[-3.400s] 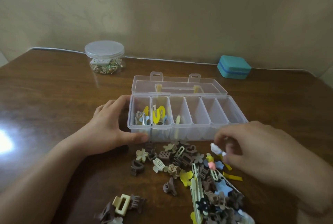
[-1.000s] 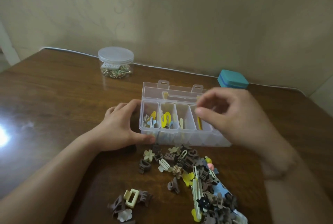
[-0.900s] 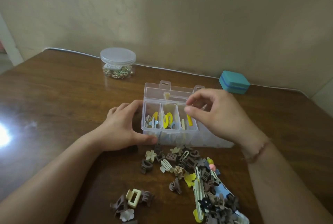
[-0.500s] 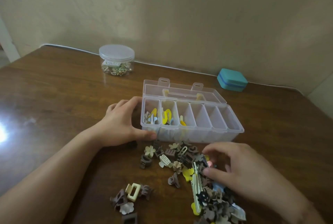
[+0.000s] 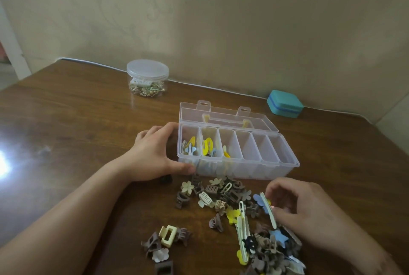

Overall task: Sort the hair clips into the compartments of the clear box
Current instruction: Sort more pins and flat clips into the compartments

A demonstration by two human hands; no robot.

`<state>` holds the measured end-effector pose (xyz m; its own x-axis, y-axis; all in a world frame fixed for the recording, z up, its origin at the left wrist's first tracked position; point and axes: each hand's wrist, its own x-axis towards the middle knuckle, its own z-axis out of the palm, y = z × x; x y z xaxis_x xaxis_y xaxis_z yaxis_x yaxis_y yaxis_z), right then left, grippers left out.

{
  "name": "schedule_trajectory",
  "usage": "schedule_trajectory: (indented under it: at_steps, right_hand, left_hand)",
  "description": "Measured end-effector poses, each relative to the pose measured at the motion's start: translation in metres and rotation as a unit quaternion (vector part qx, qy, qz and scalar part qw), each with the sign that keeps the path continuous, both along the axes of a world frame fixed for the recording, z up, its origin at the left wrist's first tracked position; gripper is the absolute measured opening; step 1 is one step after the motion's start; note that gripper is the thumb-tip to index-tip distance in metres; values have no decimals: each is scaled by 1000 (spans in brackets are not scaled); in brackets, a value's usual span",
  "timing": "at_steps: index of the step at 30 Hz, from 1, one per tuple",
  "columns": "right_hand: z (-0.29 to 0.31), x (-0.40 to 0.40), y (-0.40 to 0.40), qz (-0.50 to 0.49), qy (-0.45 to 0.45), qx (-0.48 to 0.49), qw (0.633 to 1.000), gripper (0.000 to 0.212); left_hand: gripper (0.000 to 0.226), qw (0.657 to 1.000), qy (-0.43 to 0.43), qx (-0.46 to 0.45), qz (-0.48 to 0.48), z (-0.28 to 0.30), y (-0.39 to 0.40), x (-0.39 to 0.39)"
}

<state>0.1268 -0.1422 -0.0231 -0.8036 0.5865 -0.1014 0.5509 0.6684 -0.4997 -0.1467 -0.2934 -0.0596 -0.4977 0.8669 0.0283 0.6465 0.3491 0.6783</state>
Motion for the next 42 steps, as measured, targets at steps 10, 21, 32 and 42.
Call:
schedule_trajectory:
  at_steps: [10,21,32,42]
  right_hand:
    - [44,-58,3,13,141,42,989,23]
    - [25,-32,-12,34,21,153,987,22]
    - [-4,-15,-11,10,-74,214,974,6]
    - [27,-91,0,-11,208,-7,978,19]
  left_hand:
    - [100,1000,6,4,-12,-8,1,-6]
    - [107,1000,9,4,-14,-7,2,-6]
    - [110,1000,10,-1,-15,-9,3,-9]
    - [101,1000,10,8,-20,-9,2,-9]
